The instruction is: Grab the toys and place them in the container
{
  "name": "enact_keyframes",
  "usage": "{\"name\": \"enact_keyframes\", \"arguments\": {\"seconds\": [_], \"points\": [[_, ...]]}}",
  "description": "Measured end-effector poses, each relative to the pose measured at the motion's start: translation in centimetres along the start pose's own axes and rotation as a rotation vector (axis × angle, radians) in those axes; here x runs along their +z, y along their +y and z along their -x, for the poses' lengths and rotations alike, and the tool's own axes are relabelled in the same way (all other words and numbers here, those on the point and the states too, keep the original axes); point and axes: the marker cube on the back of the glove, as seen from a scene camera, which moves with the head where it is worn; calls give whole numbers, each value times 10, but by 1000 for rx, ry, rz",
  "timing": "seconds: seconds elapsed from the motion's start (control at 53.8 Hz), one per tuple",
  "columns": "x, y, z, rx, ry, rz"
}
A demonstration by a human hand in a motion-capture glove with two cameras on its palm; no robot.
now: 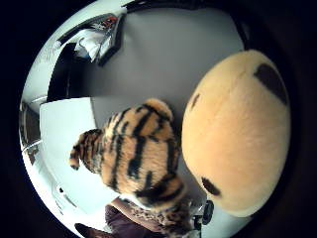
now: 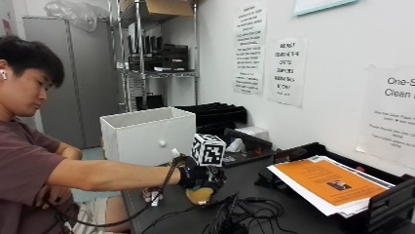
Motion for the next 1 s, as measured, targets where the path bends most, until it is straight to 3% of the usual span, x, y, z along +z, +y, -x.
{"name": "enact_keyframes", "arguments": {"seconds": [0.167, 0.595, 0.855, 1.003], "points": [[-39, 8, 10, -11, -66, -11], [-225, 56, 45, -40, -36, -248], [-294, 78, 130, -162, 42, -301], [-313, 82, 225, -291, 57, -319]]}}
